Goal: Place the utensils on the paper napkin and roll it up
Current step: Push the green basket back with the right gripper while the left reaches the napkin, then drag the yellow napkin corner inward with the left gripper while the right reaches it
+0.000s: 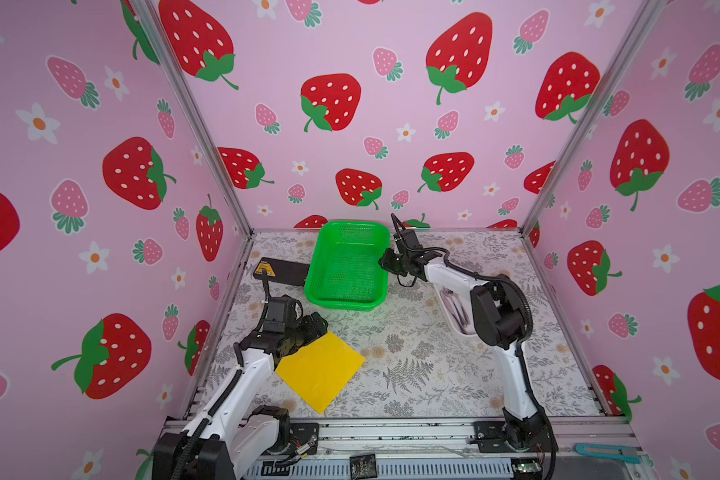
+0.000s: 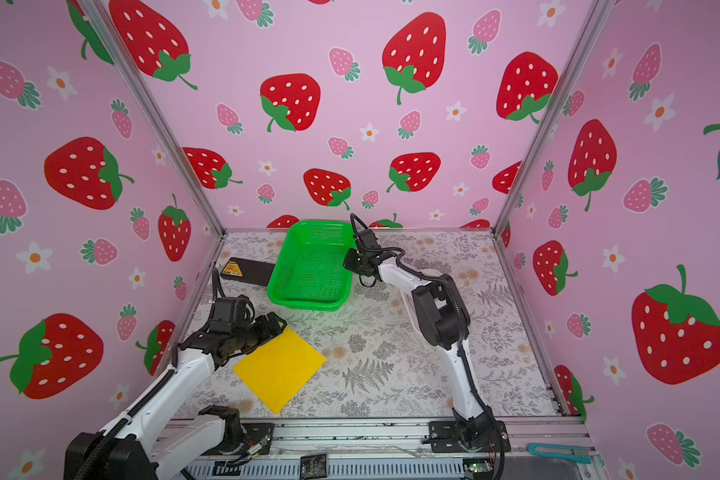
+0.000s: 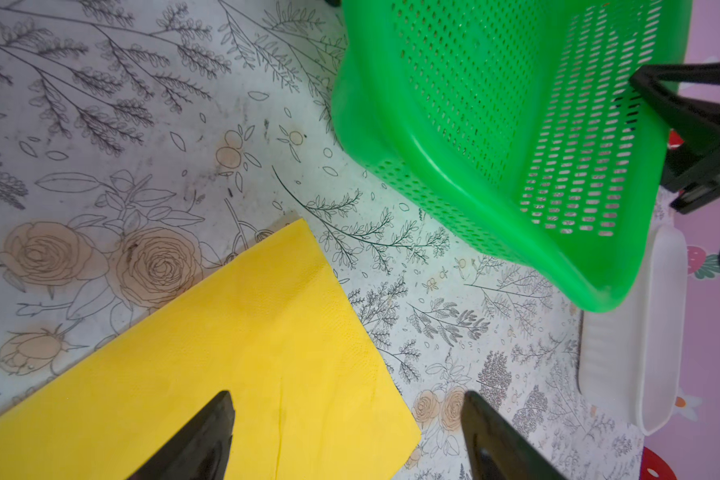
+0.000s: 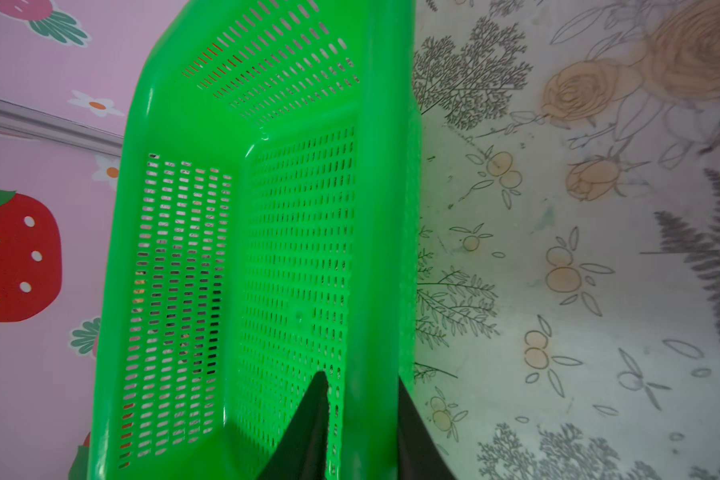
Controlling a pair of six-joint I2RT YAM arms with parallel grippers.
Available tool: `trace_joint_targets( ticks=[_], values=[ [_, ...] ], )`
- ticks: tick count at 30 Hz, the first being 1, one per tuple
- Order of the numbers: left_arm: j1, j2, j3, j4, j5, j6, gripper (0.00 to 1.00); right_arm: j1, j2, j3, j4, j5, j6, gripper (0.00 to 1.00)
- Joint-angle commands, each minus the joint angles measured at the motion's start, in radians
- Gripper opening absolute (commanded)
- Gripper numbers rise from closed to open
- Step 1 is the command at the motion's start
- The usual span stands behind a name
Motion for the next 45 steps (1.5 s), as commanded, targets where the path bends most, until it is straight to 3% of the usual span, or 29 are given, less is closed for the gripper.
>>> trace_joint_targets(
  ticks=[1, 7, 13, 23, 33, 36, 40, 42, 45],
  values=[
    [-0.007, -0.037, -0.011, -0.020, 0.007, -0.018, 0.85, 0.021, 0.034, 0.054, 0.041, -0.068, 0.034, 0.26],
    [-0.034, -0.047, -0.011, -0.045, 0.026, -0.017, 0.80, 0.025, 0.037, 0.094, -0.001, -0.089, -0.005, 0.38],
    [-0.151, -0.033, -0.039, -0.027, -0.009, -0.065, 0.76, -0.009, -0.080, -0.004, -0.035, -0.046, -0.081, 0.46],
    [-0.350, 0.085, -0.063, -0.016, -0.085, -0.091, 0.66, -0.090, -0.421, -0.379, 0.031, 0.010, -0.201, 0.51],
    [-0.535, 0.250, -0.055, 0.093, -0.132, -0.163, 0.63, -0.149, -0.794, -0.797, 0.159, 0.061, -0.215, 0.51],
    [-0.607, 0.328, -0.013, 0.112, -0.155, -0.168, 0.63, -0.173, -0.902, -0.906, 0.174, 0.091, -0.204, 0.57],
    [-0.698, 0.448, 0.072, 0.127, -0.179, -0.159, 0.63, -0.240, -1.025, -1.045, 0.179, 0.077, -0.165, 0.77],
    [-0.736, 0.512, 0.125, 0.136, -0.178, -0.150, 0.63, -0.290, -1.077, -1.102, 0.185, 0.027, -0.153, 0.95],
    [-0.787, 0.611, 0.233, 0.145, -0.179, -0.136, 0.63, -0.363, -1.141, -1.180, 0.234, -0.123, -0.178, 1.00]
  ],
)
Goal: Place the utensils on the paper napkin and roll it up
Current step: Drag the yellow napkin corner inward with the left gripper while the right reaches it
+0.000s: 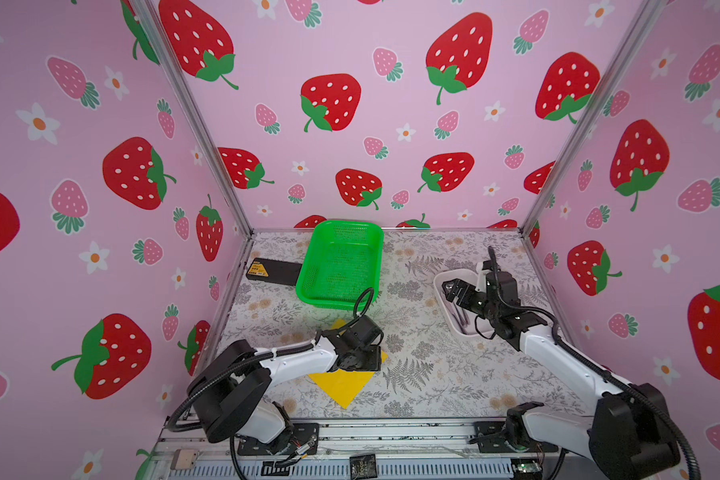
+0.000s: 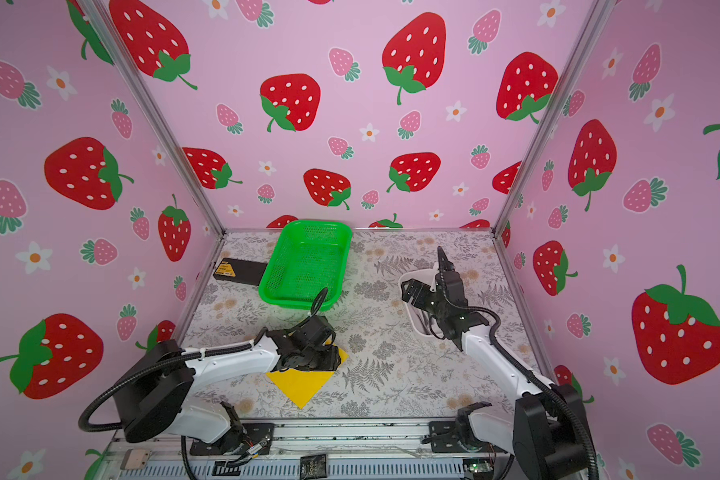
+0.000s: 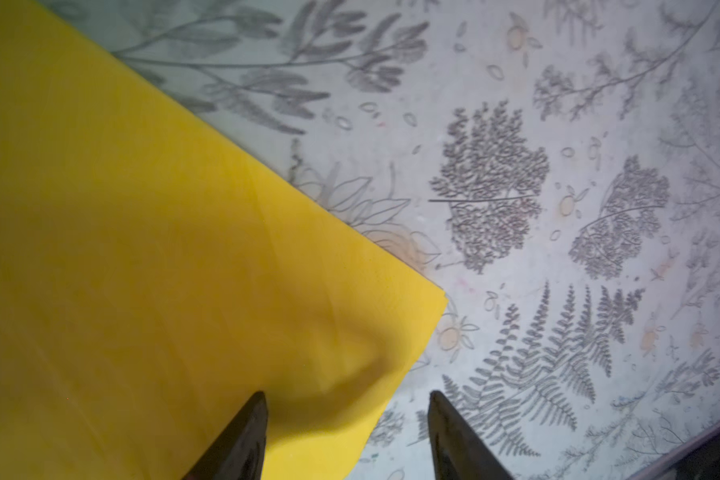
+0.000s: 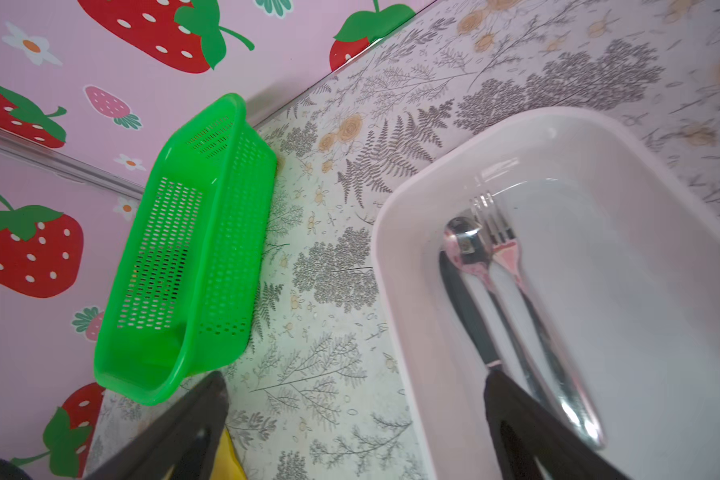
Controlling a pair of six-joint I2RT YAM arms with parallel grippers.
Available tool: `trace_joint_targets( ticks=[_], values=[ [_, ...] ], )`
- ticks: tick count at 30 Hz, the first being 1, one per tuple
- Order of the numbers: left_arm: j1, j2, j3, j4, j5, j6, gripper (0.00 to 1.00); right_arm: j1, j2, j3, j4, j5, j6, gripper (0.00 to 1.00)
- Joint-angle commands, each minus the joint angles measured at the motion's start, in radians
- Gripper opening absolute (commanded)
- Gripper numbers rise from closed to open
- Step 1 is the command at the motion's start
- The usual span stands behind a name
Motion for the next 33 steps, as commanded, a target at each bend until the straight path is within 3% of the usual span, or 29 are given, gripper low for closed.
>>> trace_joint_targets(
  ticks=[1, 7, 10, 15, 17, 20, 22, 25, 33],
  values=[
    [-0.052, 0.114, 0.108, 0.011, -0.006, 0.010, 0.63, -0.061, -0.058, -0.071, 0.071, -0.168, 0.003, 1.00],
    [-0.105, 0.252, 0.304, 0.055, 0.023, -0.031, 0.63, -0.086, -0.083, -0.108, 0.095, -0.377, -0.039, 1.00],
    [-0.109, 0.224, 0.327, 0.089, 0.024, -0.049, 0.65, -0.087, -0.073, -0.111, 0.059, -0.393, -0.025, 0.88],
    [-0.110, 0.020, 0.248, 0.039, -0.128, -0.040, 0.66, -0.059, -0.016, -0.119, 0.061, -0.497, -0.022, 0.63],
    [-0.106, -0.087, 0.174, 0.009, -0.208, -0.043, 0.66, 0.004, 0.008, -0.102, 0.038, -0.473, -0.043, 0.55],
    [-0.088, -0.235, 0.062, -0.026, -0.287, -0.042, 0.66, 0.141, 0.060, -0.068, 0.005, -0.375, -0.055, 0.52],
    [-0.067, -0.317, -0.005, -0.038, -0.308, -0.030, 0.66, 0.242, 0.114, -0.044, 0.014, -0.305, -0.054, 0.43],
    [-0.012, -0.408, -0.079, -0.064, -0.301, -0.027, 0.67, 0.369, 0.223, 0.008, 0.017, -0.236, -0.042, 0.39],
    [0.097, -0.511, -0.152, -0.081, -0.240, 0.021, 0.67, 0.472, 0.431, 0.056, 0.088, -0.260, 0.003, 0.34]
  ],
)
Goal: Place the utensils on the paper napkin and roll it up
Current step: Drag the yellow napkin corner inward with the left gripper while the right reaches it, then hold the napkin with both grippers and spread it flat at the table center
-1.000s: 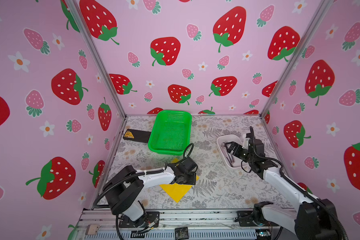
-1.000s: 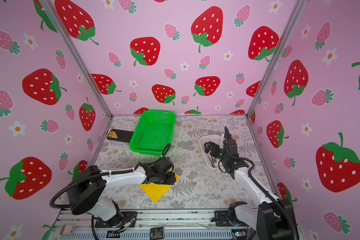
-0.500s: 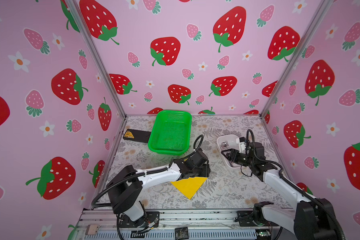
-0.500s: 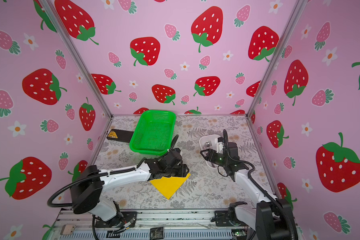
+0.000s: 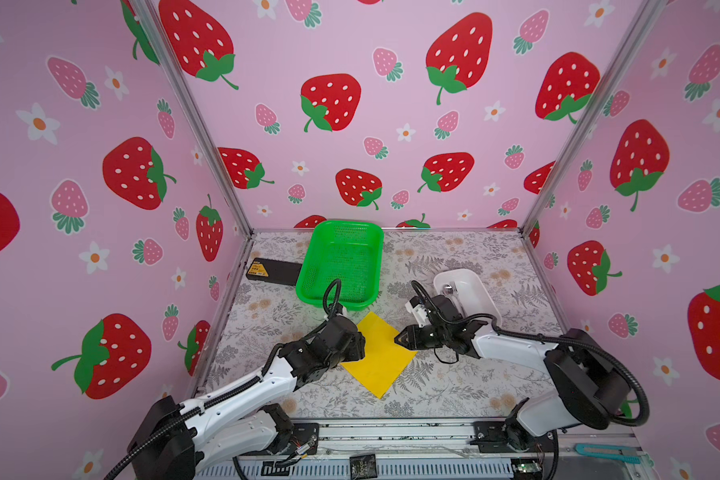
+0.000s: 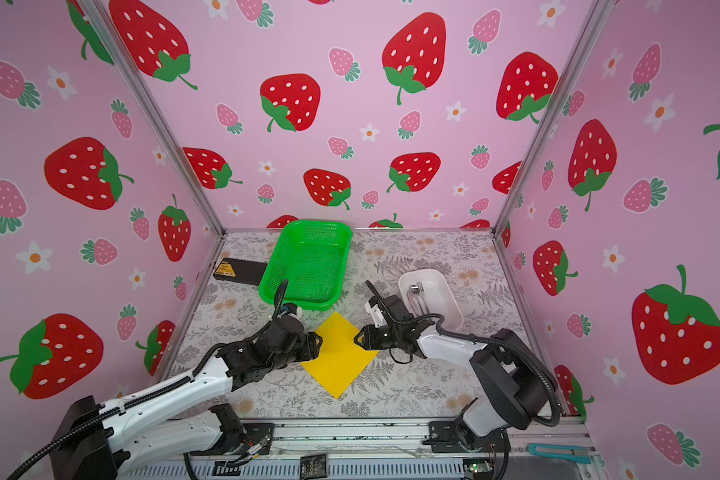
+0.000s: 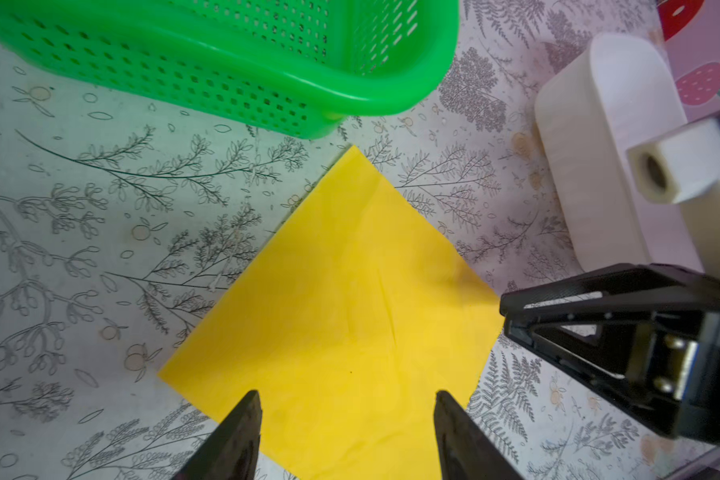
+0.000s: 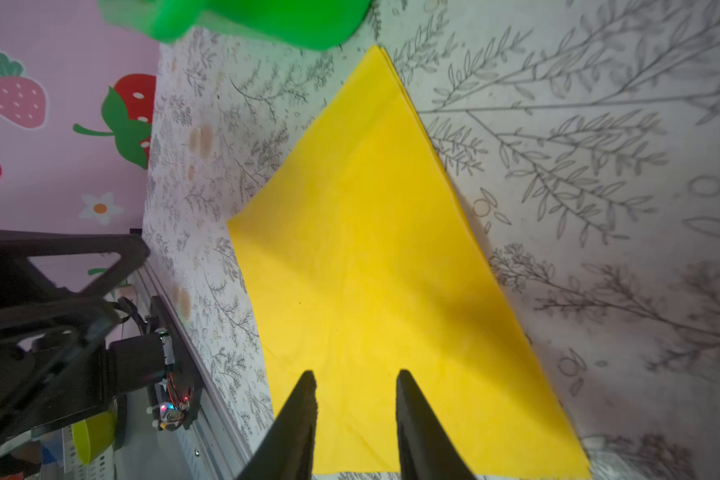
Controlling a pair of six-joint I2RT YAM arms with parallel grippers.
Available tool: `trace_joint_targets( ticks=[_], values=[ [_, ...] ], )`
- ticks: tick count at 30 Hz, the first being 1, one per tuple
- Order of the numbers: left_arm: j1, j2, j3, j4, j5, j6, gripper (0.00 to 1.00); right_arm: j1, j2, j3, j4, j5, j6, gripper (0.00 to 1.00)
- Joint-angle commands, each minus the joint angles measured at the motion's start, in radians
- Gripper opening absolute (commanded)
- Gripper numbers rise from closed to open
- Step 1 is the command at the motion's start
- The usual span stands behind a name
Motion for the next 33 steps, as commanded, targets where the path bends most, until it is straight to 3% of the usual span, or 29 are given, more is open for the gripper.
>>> trace_joint_targets(
  ticks=[1, 8, 14, 18, 23, 28, 33],
  values=[
    [0.020, -0.011, -0.008, -0.009, 0.006, 0.033, 0.68, 0.012, 0.058, 0.029, 0.016, 0.004, 0.006, 0.34],
    [0.022, 0.089, 0.024, 0.035, 0.090, 0.067, 0.68, 0.003, 0.109, 0.038, -0.111, 0.121, -0.049, 0.28],
    [0.023, 0.207, 0.060, 0.074, 0.157, 0.068, 0.64, -0.107, 0.053, -0.024, -0.177, 0.193, -0.096, 0.26],
    [0.023, 0.278, 0.081, 0.113, 0.191, 0.064, 0.59, -0.169, 0.018, -0.037, -0.201, 0.167, -0.158, 0.27],
    [0.016, 0.342, 0.127, 0.137, 0.226, 0.078, 0.53, -0.170, 0.012, -0.004, -0.216, 0.105, -0.210, 0.27],
    [-0.002, 0.394, 0.157, 0.140, 0.229, 0.082, 0.49, -0.161, 0.022, -0.012, -0.207, 0.084, -0.165, 0.27],
    [-0.028, 0.435, 0.144, 0.159, 0.197, 0.061, 0.46, -0.138, 0.012, -0.030, -0.229, 0.134, -0.115, 0.27]
  ],
)
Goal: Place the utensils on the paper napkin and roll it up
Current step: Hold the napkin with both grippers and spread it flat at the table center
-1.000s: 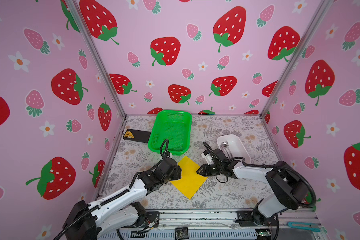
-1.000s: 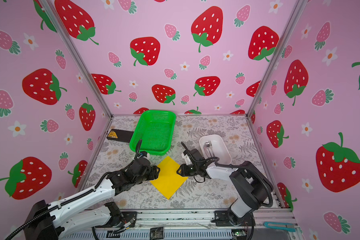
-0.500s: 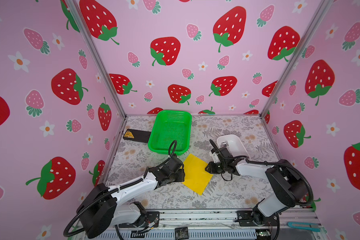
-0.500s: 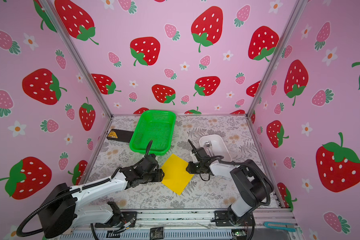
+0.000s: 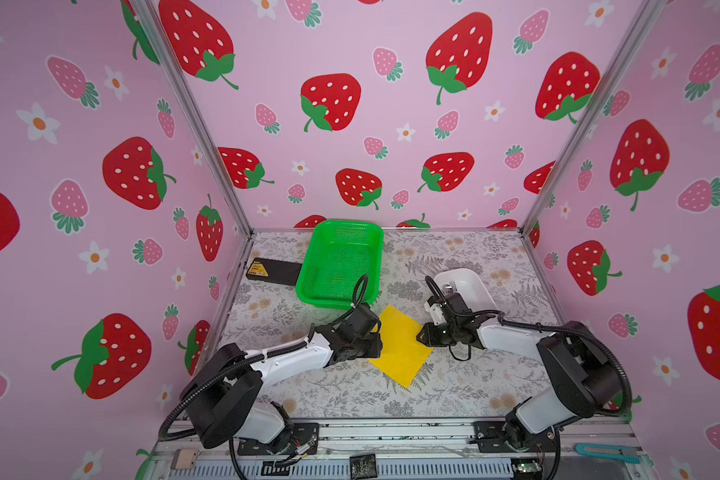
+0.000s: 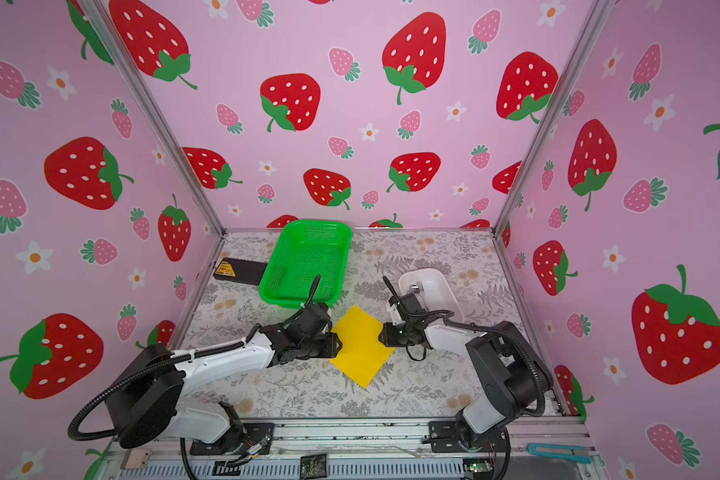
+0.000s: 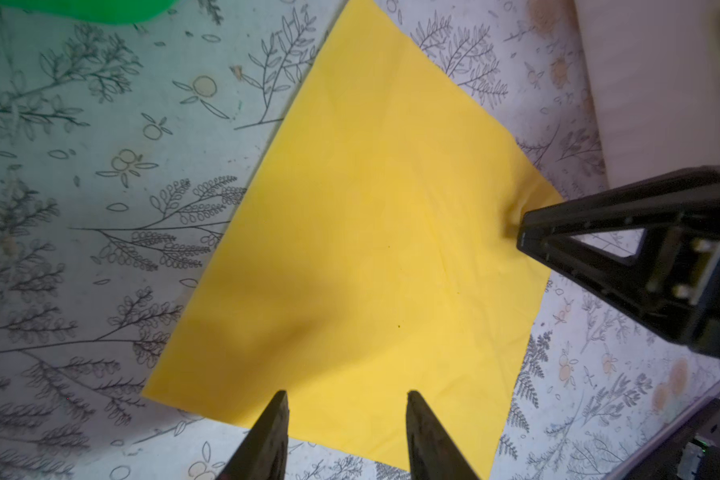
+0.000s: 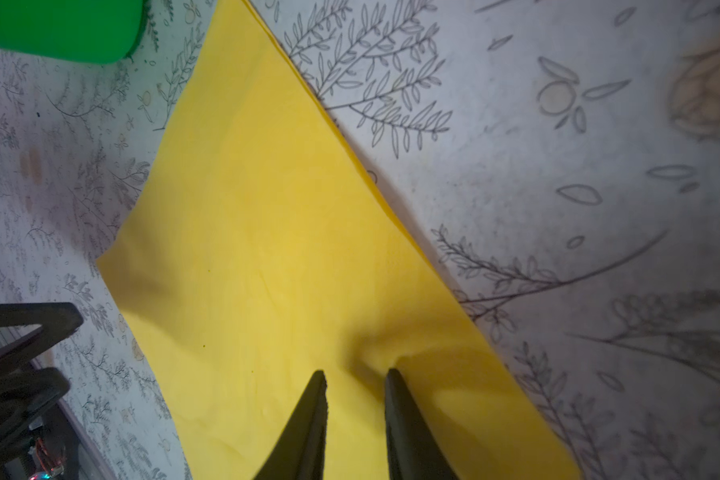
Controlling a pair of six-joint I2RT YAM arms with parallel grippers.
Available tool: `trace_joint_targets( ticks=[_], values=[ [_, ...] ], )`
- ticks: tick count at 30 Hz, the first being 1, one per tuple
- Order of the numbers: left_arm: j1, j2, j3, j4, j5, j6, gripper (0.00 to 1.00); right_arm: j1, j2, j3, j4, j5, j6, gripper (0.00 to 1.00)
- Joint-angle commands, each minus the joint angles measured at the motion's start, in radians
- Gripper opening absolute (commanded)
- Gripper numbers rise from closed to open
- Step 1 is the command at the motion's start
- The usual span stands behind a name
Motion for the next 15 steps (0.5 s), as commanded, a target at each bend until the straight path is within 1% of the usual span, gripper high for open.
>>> trace_joint_targets(
  ticks=[1, 5, 9, 12, 15],
  values=[
    [-0.022, 0.030, 0.020, 0.013, -0.029, -0.012, 0.46, 0.027, -0.013, -0.023, -0.085, 0.042, 0.043, 0.27],
    [-0.039, 0.062, 0.018, 0.013, -0.045, -0.010, 0.43, 0.055, -0.051, -0.041, -0.103, 0.061, 0.085, 0.26],
    [-0.046, 0.073, -0.001, 0.023, -0.055, -0.020, 0.40, 0.066, -0.100, -0.049, -0.140, 0.131, 0.109, 0.25],
    [-0.053, 0.065, -0.026, 0.038, -0.045, -0.032, 0.40, 0.066, -0.123, -0.054, -0.138, 0.163, 0.101, 0.25],
    [-0.064, 0.053, -0.057, 0.058, -0.040, -0.050, 0.40, 0.064, -0.109, -0.031, -0.157, 0.172, 0.075, 0.26]
  ],
)
